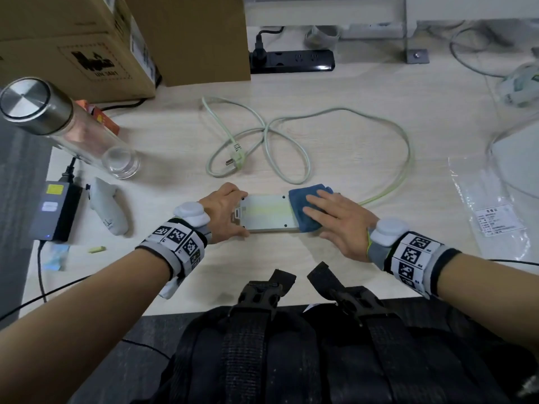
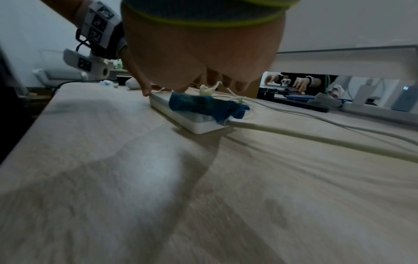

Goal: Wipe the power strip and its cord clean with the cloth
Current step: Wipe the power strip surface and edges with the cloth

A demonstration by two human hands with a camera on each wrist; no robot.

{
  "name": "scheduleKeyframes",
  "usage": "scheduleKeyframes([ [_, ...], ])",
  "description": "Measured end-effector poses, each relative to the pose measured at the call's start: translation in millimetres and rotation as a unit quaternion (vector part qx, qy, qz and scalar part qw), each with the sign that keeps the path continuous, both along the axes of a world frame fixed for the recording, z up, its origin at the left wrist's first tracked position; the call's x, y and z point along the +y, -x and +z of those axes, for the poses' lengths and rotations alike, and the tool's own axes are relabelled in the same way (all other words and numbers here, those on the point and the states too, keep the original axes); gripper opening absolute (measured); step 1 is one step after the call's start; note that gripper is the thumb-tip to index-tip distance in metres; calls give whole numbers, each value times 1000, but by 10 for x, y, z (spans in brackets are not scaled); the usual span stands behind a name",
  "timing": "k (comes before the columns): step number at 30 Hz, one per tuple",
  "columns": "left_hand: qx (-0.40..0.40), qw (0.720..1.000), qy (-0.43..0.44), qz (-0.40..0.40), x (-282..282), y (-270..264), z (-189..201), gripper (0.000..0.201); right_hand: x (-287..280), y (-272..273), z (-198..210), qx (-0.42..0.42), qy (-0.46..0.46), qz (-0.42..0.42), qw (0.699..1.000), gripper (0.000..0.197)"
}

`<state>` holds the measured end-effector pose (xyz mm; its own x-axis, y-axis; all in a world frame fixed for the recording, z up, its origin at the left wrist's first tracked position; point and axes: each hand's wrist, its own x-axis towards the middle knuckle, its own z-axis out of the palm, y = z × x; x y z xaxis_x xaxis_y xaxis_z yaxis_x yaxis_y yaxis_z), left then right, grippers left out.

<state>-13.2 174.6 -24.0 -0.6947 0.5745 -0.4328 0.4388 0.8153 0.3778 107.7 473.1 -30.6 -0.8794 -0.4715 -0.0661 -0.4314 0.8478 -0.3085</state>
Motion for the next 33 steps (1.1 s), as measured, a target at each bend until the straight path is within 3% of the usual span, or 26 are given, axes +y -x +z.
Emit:
scheduleKeyframes([
  [3,-6,1000,12,1,11,9,38,88,-22,-16,-8,-45,-42,16,998,63],
  [7,-21,1000,14,19,30,36,49,87,121,-106,-93,-44,-93,44,994,73],
  [16,-27,998,42,39,82,55,32,88,-647,207,-270,47,-73,38,995,52],
  [20,-18,997,76,28,132,49,71,89,-679,314,-196,26,-41,70,996,57],
  [22,-15,995,97,14,164,59,101,88,-611,390,-136,9,-30,94,995,48],
  [24,-11,993,118,3,198,64,131,86,-583,448,-1,-49,17,53,997,32],
  [26,-5,990,139,-8,228,67,154,81,-562,492,148,-93,120,-70,986,26],
  [29,6,985,171,-30,278,63,183,70,-452,596,362,-136,277,-220,925,21],
  [31,13,982,182,-41,306,59,201,65,-327,674,409,-179,256,-265,912,18],
  [33,16,982,182,-47,315,63,206,63,-181,648,358,-167,116,-293,934,33],
])
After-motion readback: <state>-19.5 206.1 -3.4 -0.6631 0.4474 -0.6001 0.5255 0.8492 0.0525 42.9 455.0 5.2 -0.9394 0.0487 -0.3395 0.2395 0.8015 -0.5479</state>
